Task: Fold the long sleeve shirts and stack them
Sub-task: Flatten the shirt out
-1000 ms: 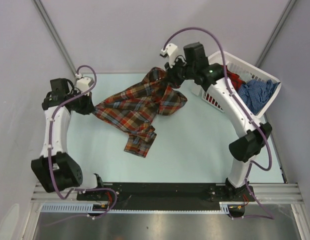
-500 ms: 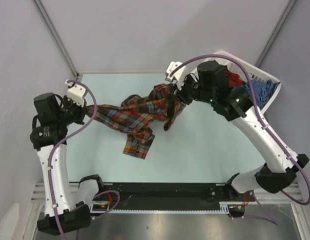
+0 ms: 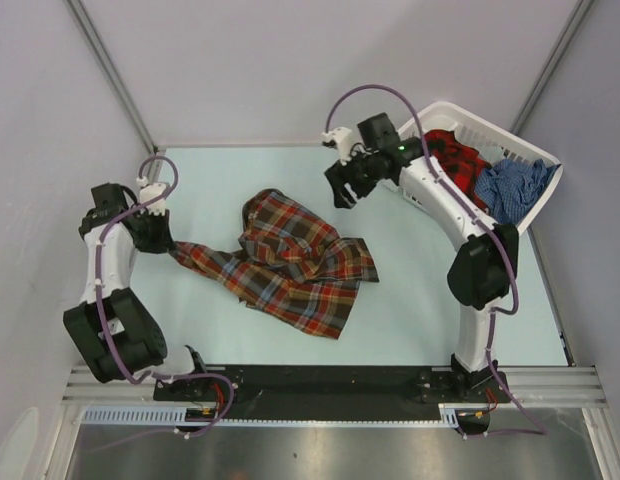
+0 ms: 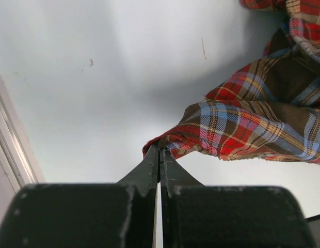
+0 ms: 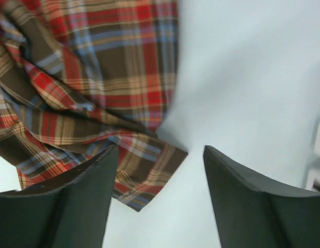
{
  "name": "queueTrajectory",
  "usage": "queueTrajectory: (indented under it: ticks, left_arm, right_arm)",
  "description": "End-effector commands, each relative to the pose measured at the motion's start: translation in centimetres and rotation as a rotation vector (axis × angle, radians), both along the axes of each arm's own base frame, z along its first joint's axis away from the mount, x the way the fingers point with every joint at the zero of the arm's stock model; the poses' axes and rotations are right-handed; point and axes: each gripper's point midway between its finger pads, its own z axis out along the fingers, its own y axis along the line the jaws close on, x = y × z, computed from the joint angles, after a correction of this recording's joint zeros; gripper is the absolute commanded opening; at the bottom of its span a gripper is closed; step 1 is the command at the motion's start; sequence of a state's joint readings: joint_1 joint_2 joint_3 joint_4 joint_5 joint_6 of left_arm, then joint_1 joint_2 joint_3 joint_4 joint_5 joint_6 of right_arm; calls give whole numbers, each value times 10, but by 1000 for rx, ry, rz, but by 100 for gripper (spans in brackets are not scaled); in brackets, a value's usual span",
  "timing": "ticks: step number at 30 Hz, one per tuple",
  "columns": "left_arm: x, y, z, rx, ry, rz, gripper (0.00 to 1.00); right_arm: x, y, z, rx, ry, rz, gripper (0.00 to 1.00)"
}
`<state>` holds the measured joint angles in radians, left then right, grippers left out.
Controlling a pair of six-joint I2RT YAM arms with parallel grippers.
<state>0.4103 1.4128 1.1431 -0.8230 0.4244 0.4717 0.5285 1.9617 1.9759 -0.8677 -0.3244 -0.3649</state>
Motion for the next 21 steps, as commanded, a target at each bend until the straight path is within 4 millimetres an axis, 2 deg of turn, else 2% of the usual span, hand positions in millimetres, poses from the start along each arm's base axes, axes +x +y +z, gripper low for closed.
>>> queueTrajectory:
  ticks: [1, 3, 4, 5, 6, 7, 8, 9, 11, 12, 14, 16, 17, 18, 19, 20, 21]
  left_arm:
    - [2, -11, 22, 3, -109, -63, 0]
    - [6, 5, 17, 77, -107, -24, 0]
    - [8, 11, 16, 96, -106, -10, 0]
    - [11, 22, 17, 137, -100, 17, 0]
    - [20, 28, 27, 157, -128, 26, 0]
    - [26, 32, 28, 163, -124, 32, 0]
    - [31, 34, 33, 165, -131, 45, 0]
    - [40, 41, 47, 193, -159, 64, 0]
    - [53, 49, 49, 211, -155, 78, 0]
    - [60, 55, 58, 244, -164, 89, 0]
    - [69, 54, 50, 253, -129, 57, 1]
    - [72, 47, 53, 246, -132, 19, 23]
    - [72, 37, 55, 262, -135, -29, 37]
    - [67, 29, 51, 267, -131, -65, 64]
    - [61, 17, 64, 286, -174, -112, 74]
    - [57, -3, 66, 316, -196, -207, 82]
    - [44, -17, 53, 309, -176, -255, 94]
  right_arm:
    - [-44, -12, 19, 107, 97, 49, 80]
    - [-50, -5, 1, 90, 86, 57, 82]
    - [-54, -7, -17, 71, 112, 51, 82]
    - [-53, -5, -27, 66, 127, 45, 83]
    - [-52, -4, -35, 63, 146, 42, 83]
    - [-50, -3, -40, 58, 160, 37, 83]
    - [-48, -4, -59, 42, 214, 28, 84]
    - [-50, -6, -67, 36, 247, 28, 88]
    - [-56, -9, -89, 12, 302, 27, 93]
    - [-59, -11, -96, 6, 316, 30, 94]
    - [-75, -16, -116, -8, 373, 39, 96]
    - [-87, -13, -125, -12, 387, 58, 97]
    - [-97, -16, -139, -28, 408, 58, 97]
    - [-103, -14, -143, -30, 416, 63, 96]
    - [-113, -10, -147, -27, 431, 77, 94]
    - [-116, -6, -150, -15, 435, 84, 93]
    - [-125, -6, -157, -16, 466, 86, 91]
